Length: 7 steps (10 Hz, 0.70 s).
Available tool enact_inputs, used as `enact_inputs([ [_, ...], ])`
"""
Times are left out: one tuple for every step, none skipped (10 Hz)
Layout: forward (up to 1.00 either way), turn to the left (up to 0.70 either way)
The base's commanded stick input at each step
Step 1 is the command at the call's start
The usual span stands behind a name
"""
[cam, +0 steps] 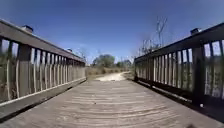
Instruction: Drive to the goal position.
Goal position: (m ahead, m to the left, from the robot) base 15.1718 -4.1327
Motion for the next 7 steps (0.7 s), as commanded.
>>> enact_inputs([
  [0.5,0.0],
  [0.5,0.0],
  [0.5,0.0],
  [0.5,0.0],
  [0.5,0.0],
  [0.5,0.0],
  [0.5,0.0],
])
